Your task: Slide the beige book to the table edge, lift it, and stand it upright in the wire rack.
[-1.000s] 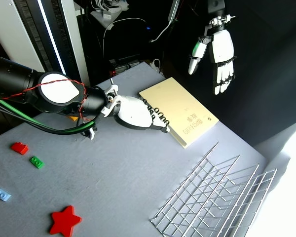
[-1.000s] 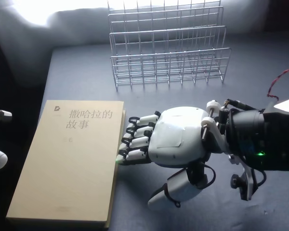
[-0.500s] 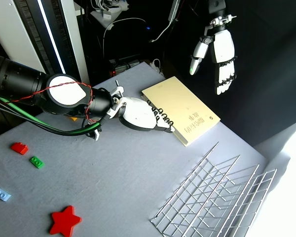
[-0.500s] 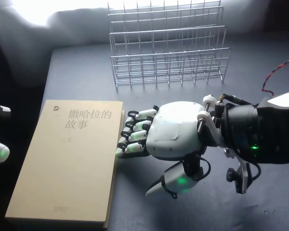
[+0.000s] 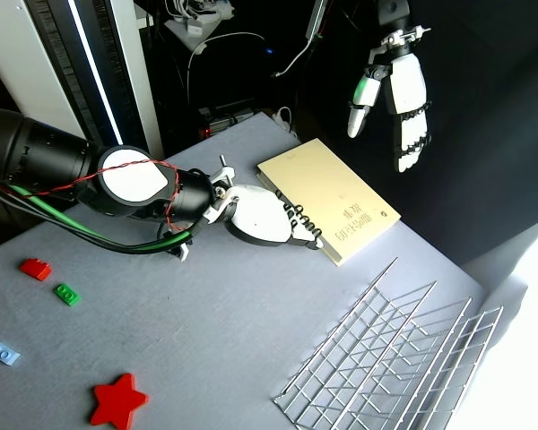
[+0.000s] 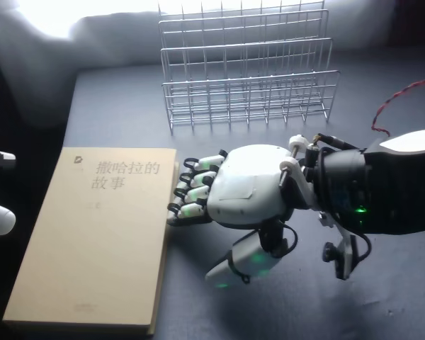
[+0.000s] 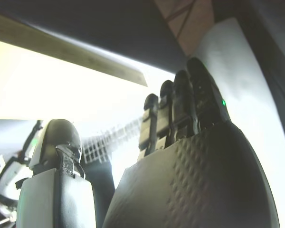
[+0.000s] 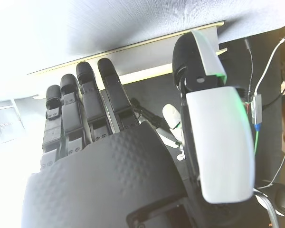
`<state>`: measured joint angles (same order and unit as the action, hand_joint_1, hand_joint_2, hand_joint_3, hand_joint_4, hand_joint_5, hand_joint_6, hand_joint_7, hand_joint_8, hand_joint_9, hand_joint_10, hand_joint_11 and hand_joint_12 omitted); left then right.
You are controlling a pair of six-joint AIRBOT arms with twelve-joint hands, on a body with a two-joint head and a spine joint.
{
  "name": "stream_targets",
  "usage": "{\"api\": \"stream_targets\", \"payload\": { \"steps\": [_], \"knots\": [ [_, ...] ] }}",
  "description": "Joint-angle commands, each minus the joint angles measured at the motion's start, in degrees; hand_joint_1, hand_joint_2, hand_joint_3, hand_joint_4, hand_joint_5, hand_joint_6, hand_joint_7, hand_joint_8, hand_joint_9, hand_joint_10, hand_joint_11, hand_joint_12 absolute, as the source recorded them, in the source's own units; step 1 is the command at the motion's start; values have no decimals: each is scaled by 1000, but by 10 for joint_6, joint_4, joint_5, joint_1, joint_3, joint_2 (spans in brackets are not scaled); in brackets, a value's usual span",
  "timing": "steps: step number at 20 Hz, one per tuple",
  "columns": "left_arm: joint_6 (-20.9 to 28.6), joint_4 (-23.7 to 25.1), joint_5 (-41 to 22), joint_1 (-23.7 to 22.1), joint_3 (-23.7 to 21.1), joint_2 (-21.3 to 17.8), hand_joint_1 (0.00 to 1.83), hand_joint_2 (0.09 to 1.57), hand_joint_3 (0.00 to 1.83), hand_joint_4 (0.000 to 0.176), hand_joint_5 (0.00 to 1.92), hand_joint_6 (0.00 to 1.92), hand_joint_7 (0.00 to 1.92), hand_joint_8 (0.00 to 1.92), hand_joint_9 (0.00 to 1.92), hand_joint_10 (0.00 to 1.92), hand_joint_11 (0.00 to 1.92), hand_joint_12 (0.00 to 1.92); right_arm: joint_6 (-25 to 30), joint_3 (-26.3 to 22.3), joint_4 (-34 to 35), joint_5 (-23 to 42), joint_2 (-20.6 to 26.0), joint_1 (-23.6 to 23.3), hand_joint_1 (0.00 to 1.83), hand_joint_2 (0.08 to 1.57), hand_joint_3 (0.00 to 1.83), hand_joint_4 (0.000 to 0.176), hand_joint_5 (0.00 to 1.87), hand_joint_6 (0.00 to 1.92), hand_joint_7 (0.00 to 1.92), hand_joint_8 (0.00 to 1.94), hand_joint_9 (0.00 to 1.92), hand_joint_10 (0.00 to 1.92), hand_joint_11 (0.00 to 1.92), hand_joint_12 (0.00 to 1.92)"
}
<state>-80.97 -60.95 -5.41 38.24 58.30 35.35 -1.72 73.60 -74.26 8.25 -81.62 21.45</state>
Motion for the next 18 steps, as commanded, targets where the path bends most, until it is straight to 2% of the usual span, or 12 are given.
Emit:
{"api": "stream_targets", "payload": {
  "steps": [1, 3, 5, 8, 9, 10, 11, 14, 18],
  "knots": [
    [7, -1, -39, -2, 6, -2, 454, 1175, 5, 52, 112, 5, 90, 1, 48, 0, 0, 255, 2, 1, 10, 22, 0, -9, 91, 1153, 0, 0, 214, 4, 230, 2, 188, 5, 0, 358],
    [15, -1, -39, 1, 6, -1, 453, 1170, 2, 56, 96, 5, 95, 4, 54, 3, 0, 263, 2, 4, 11, 19, -5, -10, 127, 1149, 0, 0, 238, 6, 235, 0, 197, 4, 0, 410],
    [20, -1, -40, 1, 7, 0, 458, 1169, 1, 46, 119, 9, 102, 3, 67, 5, 0, 339, 2, 5, 11, 17, -9, -11, 118, 1157, 2, 0, 226, 0, 205, 0, 170, 0, 0, 423],
    [28, -1, -45, 4, 6, 0, 501, 1160, 0, 42, 139, 10, 151, 9, 80, 5, 0, 292, 2, 6, 11, 16, -15, -11, 147, 1147, 0, 0, 255, 4, 229, 3, 205, 6, 0, 575],
    [29, -1, -46, 6, 6, 0, 507, 1164, 0, 41, 138, 7, 151, 5, 74, 2, 0, 252, 2, 8, 12, 15, -17, -12, 120, 1148, 0, 0, 246, 1, 222, 1, 195, 1, 0, 560],
    [30, -1, -46, 6, 6, 1, 486, 1169, 2, 50, 131, 3, 138, 2, 64, 1, 0, 198, 2, 9, 13, 14, -19, -12, 111, 1153, 2, 0, 236, 0, 202, 0, 179, 0, 0, 531],
    [31, -1, -47, 6, 7, 1, 501, 1167, 0, 52, 130, 2, 136, 1, 60, 0, 0, 178, 2, 9, 14, 13, -21, -12, 109, 1152, 1, 0, 228, 0, 193, 0, 173, 0, 0, 525],
    [40, -1, -47, 12, 11, 2, 446, 1189, 7, 46, 105, 2, 139, 2, 38, 0, 0, 40, 2, 9, 14, 12, -23, -13, 121, 1150, 1, 0, 233, 1, 205, 2, 194, 6, 0, 563],
    [58, -1, -47, 28, 17, 2, 484, 1182, 1, 47, 122, 11, 138, 2, 47, 3, 0, 25, 2, 8, 19, 10, -25, -12, 102, 1154, 1, 0, 208, 3, 199, 4, 190, 2, 0, 504]
  ]
}}
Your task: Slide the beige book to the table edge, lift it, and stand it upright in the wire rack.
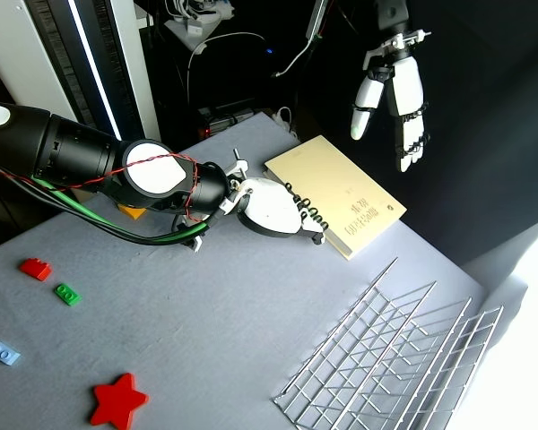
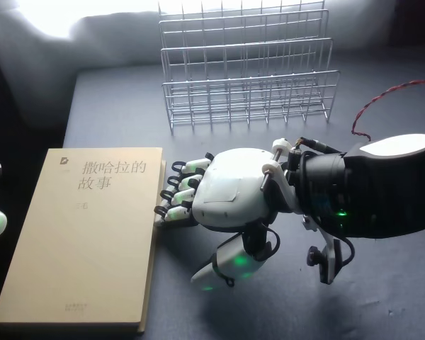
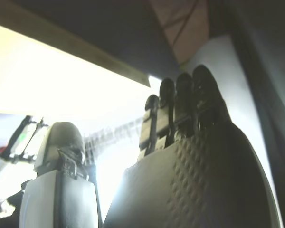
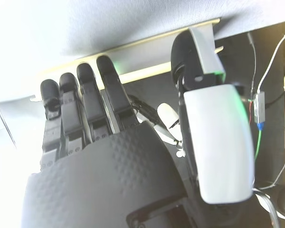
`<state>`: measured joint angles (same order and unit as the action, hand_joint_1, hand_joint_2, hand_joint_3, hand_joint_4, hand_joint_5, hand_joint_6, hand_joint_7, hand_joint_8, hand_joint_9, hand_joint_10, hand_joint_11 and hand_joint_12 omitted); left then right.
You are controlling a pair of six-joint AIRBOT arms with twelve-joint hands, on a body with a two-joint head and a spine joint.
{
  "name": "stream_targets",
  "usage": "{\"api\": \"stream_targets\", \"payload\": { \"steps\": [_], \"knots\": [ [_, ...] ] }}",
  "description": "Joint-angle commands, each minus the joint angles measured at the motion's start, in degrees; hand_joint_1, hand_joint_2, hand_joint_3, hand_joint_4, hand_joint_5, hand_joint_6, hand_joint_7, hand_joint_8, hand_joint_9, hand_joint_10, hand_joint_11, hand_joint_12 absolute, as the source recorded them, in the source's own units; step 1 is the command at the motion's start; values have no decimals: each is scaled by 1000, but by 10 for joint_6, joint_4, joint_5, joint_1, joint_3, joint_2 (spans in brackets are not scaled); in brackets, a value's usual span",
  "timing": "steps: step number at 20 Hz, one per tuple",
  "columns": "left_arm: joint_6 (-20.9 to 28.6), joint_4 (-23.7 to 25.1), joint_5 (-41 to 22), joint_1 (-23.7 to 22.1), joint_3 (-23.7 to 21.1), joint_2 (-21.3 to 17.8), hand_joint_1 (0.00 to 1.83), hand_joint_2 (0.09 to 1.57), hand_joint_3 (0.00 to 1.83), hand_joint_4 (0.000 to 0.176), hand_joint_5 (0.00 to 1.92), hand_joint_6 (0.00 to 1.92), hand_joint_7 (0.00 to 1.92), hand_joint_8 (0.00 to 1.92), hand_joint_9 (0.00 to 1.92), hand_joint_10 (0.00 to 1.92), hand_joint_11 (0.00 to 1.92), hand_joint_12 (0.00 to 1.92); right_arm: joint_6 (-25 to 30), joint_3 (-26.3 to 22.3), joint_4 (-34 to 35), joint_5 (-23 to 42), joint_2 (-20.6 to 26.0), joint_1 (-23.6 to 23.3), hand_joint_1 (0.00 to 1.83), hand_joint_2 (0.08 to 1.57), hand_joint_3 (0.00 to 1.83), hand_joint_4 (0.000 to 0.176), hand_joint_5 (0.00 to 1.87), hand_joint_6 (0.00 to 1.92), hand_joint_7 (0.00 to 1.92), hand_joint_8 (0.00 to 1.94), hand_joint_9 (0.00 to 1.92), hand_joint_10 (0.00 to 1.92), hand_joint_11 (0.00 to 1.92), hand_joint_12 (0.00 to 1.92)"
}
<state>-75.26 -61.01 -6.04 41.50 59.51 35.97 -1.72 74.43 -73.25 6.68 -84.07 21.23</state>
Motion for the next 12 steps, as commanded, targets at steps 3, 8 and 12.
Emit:
{"api": "stream_targets", "payload": {
  "steps": [3, 8, 12],
  "knots": [
    [13, -1, -41, 4, 8, -4, 473, 1185, 2, 48, 109, 4, 122, 0, 38, 3, 0, 0, 4, -4, 9, 27, 2, -6, 101, 1156, 1, 0, 206, 0, 194, 0, 184, 0, 0, 509],
    [30, -1, -41, 11, 11, 1, 460, 1189, 4, 52, 94, 1, 98, 0, 28, 0, 0, 1, 0, -13, 9, 28, 6, -1, 76, 1168, 4, 0, 202, 0, 196, 4, 181, 3, 0, 457],
    [57, -1, -41, 24, 13, 6, 480, 1180, 0, 49, 106, 6, 120, 9, 50, 9, 22, 15, -1, -13, 9, 26, 5, -2, 30, 1184, 4, 0, 171, 6, 173, 3, 161, 6, 0, 357]
  ]
}}
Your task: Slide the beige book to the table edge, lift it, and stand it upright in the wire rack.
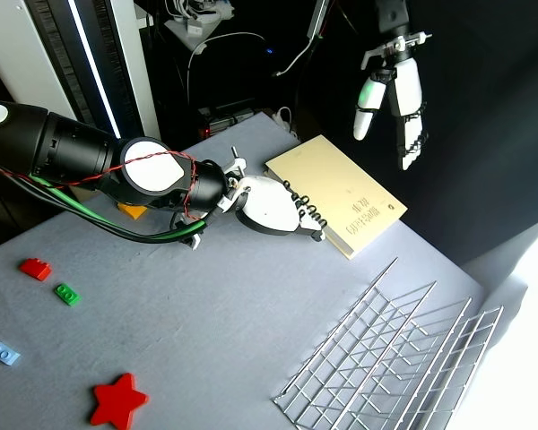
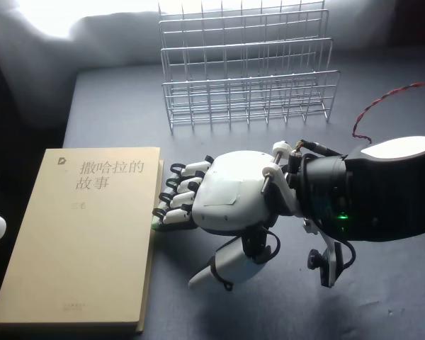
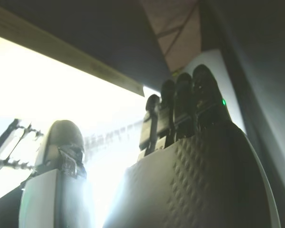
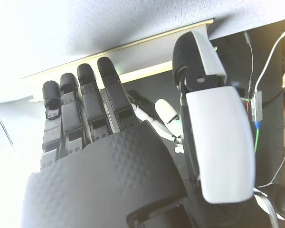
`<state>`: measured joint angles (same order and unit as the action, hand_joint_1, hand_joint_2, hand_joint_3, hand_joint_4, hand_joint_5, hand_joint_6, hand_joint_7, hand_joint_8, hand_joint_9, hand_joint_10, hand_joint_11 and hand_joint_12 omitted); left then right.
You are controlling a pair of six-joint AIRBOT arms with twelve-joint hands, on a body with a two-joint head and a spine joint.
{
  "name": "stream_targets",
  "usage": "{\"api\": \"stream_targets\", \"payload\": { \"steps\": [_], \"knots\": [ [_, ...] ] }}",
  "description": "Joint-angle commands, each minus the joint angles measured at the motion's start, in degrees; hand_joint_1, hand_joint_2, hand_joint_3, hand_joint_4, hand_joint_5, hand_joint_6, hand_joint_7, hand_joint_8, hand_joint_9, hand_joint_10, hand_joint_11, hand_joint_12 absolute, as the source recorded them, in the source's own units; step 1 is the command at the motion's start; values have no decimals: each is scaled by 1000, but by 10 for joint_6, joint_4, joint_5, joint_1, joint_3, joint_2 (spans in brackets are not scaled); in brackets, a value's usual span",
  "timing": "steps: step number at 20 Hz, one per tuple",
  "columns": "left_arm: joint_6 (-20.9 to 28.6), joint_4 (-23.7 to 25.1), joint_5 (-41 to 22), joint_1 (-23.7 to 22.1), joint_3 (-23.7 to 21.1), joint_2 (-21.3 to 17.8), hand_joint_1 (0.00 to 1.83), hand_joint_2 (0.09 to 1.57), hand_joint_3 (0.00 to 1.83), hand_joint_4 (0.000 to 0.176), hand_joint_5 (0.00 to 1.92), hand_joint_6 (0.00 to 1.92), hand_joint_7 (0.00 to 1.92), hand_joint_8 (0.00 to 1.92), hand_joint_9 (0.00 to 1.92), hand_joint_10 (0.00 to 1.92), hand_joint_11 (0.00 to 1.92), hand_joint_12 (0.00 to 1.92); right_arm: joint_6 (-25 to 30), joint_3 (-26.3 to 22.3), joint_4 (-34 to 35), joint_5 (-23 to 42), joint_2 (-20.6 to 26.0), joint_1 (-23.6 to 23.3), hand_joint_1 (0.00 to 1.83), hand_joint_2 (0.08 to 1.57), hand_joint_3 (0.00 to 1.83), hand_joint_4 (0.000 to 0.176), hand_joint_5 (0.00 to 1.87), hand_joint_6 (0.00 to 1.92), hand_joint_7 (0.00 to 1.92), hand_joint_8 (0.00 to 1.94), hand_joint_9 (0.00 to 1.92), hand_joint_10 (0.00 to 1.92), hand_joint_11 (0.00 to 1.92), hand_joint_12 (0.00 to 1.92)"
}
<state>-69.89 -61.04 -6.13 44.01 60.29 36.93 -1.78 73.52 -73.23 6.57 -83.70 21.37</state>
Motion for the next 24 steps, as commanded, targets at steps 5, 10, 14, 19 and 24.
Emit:
{"api": "stream_targets", "payload": {
  "steps": [5, 10, 14, 19, 24],
  "knots": [
    [16, -1, -39, 7, 6, -2, 442, 1188, 0, 50, 117, 3, 117, 2, 68, 6, 1, 154, 0, -6, 9, 26, -4, -3, 45, 1172, 0, 0, 184, 5, 177, 3, 157, 4, 0, 371],
    [31, -1, -39, 12, 7, 0, 518, 1168, 0, 42, 161, 10, 137, 5, 96, 9, 0, 200, 0, -6, 9, 21, -9, -7, 64, 1173, 0, 0, 188, 3, 185, 1, 168, 3, 0, 376],
    [36, -1, -39, 16, 8, 1, 471, 1179, 1, 47, 135, 1, 111, 1, 90, 5, 0, 227, 0, -6, 9, 16, -14, -8, 40, 1180, 1, 0, 195, 5, 181, 2, 167, 5, 0, 383],
    [41, -1, -40, 21, 11, 1, 471, 1176, 0, 52, 141, 6, 127, 5, 92, 4, 0, 217, 0, -6, 9, 15, -16, -9, 94, 1168, 0, 0, 199, 6, 179, 6, 188, 9, 0, 385],
    [49, -1, -45, 25, 13, 2, 479, 1171, 0, 52, 163, 6, 137, 3, 88, 4, 0, 243, -1, -5, 9, 15, -19, -11, 103, 1161, 0, 0, 195, 3, 201, 3, 203, 6, 0, 404]
  ]
}}
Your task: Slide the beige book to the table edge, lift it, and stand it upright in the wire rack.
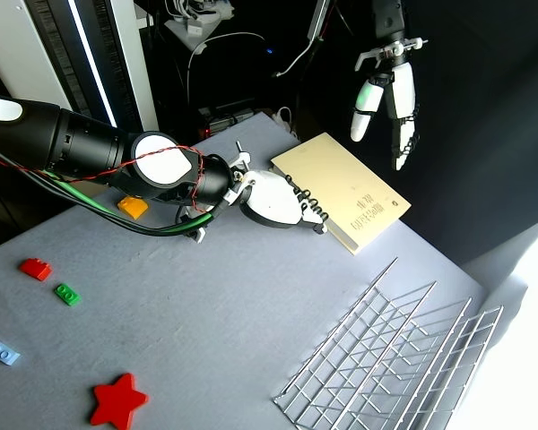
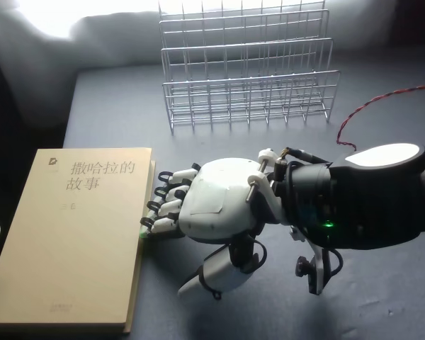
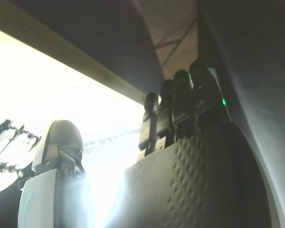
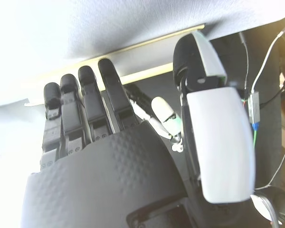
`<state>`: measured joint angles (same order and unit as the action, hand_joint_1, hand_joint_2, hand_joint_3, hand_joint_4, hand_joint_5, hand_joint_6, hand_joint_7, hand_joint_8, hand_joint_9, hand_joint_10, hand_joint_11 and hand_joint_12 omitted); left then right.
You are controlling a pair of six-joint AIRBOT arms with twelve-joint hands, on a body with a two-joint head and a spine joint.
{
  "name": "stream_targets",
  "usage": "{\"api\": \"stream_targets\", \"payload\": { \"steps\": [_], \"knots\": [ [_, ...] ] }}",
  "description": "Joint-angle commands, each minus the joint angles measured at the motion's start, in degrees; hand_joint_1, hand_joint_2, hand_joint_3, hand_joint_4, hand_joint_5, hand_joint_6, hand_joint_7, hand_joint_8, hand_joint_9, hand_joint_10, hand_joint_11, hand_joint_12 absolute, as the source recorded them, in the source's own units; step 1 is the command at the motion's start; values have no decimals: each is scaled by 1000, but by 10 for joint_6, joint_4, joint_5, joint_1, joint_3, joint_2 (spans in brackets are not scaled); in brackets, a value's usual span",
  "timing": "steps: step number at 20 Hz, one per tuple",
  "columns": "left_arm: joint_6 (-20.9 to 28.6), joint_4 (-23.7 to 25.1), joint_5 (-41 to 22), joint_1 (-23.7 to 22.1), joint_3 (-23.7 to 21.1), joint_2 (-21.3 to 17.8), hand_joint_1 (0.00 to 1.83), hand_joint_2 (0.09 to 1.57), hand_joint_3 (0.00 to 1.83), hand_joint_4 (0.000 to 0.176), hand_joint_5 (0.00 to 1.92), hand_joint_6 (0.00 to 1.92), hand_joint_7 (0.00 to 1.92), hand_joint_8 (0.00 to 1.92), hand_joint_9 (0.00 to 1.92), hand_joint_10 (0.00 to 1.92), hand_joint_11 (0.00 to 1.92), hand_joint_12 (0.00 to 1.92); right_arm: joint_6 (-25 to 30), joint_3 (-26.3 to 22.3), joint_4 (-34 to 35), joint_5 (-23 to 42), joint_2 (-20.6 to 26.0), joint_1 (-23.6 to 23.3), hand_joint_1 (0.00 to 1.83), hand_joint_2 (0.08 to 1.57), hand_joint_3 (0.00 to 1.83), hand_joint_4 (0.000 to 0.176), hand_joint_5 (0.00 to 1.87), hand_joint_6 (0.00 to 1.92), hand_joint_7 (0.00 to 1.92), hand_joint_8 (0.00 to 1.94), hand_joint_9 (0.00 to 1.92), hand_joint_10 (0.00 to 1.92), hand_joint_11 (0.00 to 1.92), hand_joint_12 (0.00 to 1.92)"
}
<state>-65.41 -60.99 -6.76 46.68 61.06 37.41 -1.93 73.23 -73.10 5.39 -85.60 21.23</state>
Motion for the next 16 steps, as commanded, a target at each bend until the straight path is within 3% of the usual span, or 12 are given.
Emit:
{"api": "stream_targets", "payload": {
  "steps": [1, 3, 7, 12, 16],
  "knots": [
    [5, -1, -39, -1, 6, -3, 490, 1169, 0, 50, 167, 7, 138, 2, 87, 3, 0, 247, 0, 0, 8, 26, -1, -10, 118, 1159, 0, 0, 204, 6, 206, 4, 206, 6, 0, 406],
    [7, -1, -40, -1, 6, -2, 456, 1177, 2, 59, 145, 0, 111, 0, 84, 1, 0, 243, 1, 6, 8, 24, -4, -10, 94, 1158, 0, 0, 199, 1, 200, 1, 205, 2, 0, 417],
    [16, -1, -43, -1, 10, -1, 473, 1169, 0, 54, 159, 4, 131, 4, 95, 4, 0, 299, 1, 11, 8, 24, -8, -10, 89, 1169, 2, 0, 179, 0, 173, 0, 177, 0, 0, 279],
    [51, -1, -47, 3, 15, 2, 488, 1159, 0, 51, 179, 5, 150, 1, 97, 1, 0, 343, 1, 12, 8, 24, -12, -13, 106, 1165, 0, 0, 187, 4, 182, 3, 193, 4, 0, 357],
    [89, -1, -48, 10, 17, 5, 472, 1165, 1, 53, 155, 1, 133, 1, 80, 3, 0, 314, 1, 15, 8, 24, -15, -15, 112, 1164, 0, 0, 183, 5, 182, 3, 182, 0, 0, 291]
  ]
}}
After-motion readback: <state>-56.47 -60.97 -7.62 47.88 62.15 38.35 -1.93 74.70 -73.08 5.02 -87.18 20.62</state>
